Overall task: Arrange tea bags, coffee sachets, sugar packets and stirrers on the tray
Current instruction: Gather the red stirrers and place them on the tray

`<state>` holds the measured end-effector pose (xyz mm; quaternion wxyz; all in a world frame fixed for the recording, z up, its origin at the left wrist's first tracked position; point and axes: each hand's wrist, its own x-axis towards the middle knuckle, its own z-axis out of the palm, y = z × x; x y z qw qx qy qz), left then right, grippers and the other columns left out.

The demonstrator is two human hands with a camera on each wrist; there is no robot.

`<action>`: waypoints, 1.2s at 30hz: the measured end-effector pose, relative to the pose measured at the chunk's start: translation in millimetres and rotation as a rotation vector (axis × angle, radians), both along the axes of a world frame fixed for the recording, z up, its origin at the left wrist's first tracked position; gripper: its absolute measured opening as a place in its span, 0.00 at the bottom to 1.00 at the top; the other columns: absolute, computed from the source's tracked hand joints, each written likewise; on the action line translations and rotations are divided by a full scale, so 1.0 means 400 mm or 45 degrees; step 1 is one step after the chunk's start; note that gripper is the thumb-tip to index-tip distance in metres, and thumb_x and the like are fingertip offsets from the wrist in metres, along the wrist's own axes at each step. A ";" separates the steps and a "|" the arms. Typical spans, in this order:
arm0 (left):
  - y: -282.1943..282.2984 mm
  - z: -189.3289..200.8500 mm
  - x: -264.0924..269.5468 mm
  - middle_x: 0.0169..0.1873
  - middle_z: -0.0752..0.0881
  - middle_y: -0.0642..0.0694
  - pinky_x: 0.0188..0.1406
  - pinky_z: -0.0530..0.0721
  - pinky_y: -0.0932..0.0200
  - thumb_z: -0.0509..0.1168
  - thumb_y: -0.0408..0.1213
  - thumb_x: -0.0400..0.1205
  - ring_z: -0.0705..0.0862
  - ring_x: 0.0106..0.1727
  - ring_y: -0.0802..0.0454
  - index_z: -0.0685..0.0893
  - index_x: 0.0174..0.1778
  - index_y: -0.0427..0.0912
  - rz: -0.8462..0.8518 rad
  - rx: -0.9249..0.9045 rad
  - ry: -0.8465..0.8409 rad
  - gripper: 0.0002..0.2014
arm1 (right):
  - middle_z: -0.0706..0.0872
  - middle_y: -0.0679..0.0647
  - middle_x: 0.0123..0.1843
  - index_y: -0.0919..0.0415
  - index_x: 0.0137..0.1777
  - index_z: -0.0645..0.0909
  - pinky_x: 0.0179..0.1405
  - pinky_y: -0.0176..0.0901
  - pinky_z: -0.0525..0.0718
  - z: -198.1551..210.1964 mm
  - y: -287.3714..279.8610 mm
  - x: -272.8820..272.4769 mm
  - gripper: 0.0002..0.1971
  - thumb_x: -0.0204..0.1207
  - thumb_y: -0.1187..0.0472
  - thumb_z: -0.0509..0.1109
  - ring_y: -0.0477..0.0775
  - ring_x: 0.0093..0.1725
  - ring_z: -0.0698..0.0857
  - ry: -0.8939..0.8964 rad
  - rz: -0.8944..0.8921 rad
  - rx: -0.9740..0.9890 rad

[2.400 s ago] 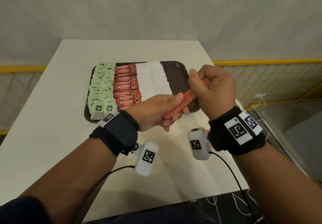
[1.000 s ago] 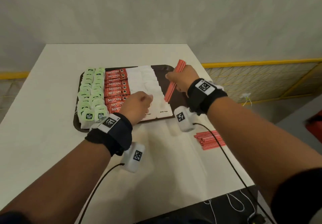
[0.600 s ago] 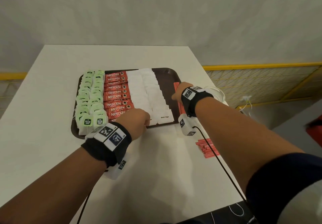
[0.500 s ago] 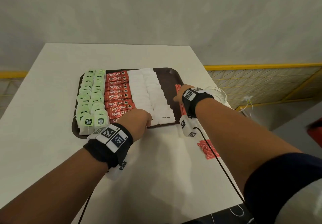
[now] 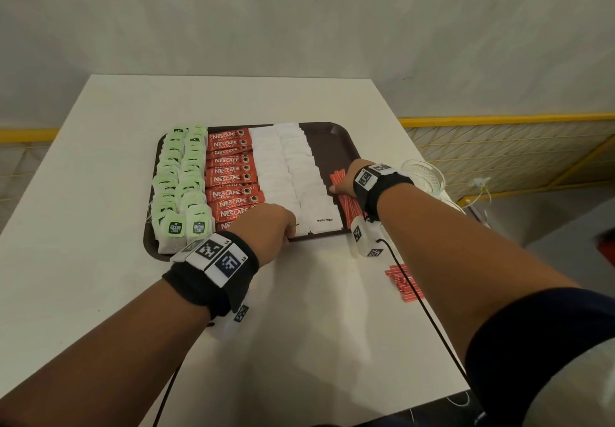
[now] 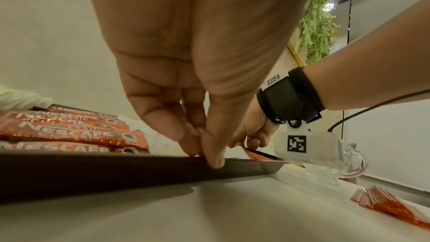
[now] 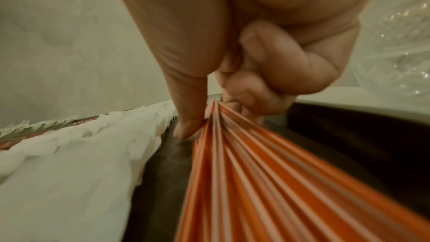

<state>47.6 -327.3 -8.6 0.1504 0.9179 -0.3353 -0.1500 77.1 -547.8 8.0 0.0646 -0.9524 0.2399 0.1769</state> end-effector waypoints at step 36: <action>-0.366 0.036 -0.270 0.62 0.79 0.46 0.60 0.81 0.52 0.68 0.51 0.81 0.81 0.59 0.47 0.78 0.71 0.44 -0.417 0.094 -0.016 0.24 | 0.86 0.49 0.47 0.56 0.50 0.83 0.45 0.42 0.80 0.094 -0.232 -0.603 0.10 0.73 0.53 0.76 0.51 0.46 0.83 -0.069 0.223 0.156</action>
